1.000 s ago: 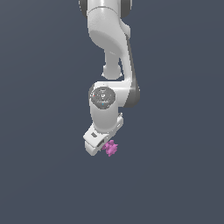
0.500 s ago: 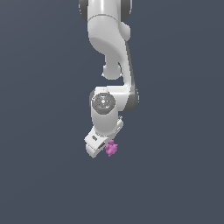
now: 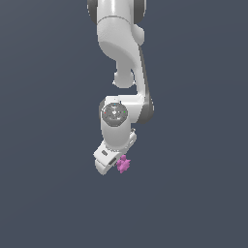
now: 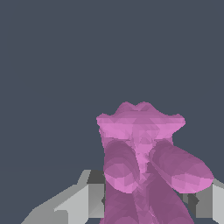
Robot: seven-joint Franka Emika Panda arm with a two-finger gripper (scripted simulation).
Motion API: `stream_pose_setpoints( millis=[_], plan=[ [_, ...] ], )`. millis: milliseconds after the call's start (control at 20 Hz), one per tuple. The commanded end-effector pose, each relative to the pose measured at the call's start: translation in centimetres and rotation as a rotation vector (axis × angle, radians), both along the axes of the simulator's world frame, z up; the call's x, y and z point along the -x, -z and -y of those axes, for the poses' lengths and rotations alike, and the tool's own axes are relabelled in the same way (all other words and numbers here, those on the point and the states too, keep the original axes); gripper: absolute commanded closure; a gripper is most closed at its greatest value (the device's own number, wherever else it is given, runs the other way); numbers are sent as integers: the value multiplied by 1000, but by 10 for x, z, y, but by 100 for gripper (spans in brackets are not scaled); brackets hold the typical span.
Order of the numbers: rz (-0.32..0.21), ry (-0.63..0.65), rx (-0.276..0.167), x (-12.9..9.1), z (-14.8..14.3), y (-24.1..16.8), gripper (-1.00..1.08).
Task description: Pick up the object and move it to a goal position.
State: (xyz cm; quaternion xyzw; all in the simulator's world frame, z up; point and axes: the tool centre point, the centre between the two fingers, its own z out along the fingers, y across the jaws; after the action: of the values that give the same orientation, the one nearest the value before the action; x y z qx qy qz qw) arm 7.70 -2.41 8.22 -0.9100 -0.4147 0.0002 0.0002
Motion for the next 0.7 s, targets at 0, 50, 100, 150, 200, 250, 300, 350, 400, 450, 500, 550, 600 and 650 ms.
stream_pose_setpoints(
  millis=[0, 50, 100, 150, 200, 250, 300, 350, 400, 450, 500, 550, 600, 650],
  plan=[
    [0, 0, 0, 0, 0, -1, 108],
    [0, 0, 0, 0, -1, -1, 108],
    [0, 0, 0, 1, -1, -2, 108],
    [0, 0, 0, 2, -3, -4, 108],
    [0, 0, 0, 2, -4, -5, 108],
    [0, 0, 0, 3, -6, -8, 108],
    [0, 0, 0, 5, -8, -10, 108],
    [0, 0, 0, 6, -10, -13, 108],
    [0, 0, 1, 8, -13, -17, 108],
    [0, 0, 1, 10, -17, -21, 108],
    [0, 0, 1, 12, -20, -25, 108],
    [0, 0, 1, 14, -24, -30, 108],
    [0, 0, 1, 17, -28, -36, 108],
    [0, 0, 1, 20, -33, -42, 108]
  ],
)
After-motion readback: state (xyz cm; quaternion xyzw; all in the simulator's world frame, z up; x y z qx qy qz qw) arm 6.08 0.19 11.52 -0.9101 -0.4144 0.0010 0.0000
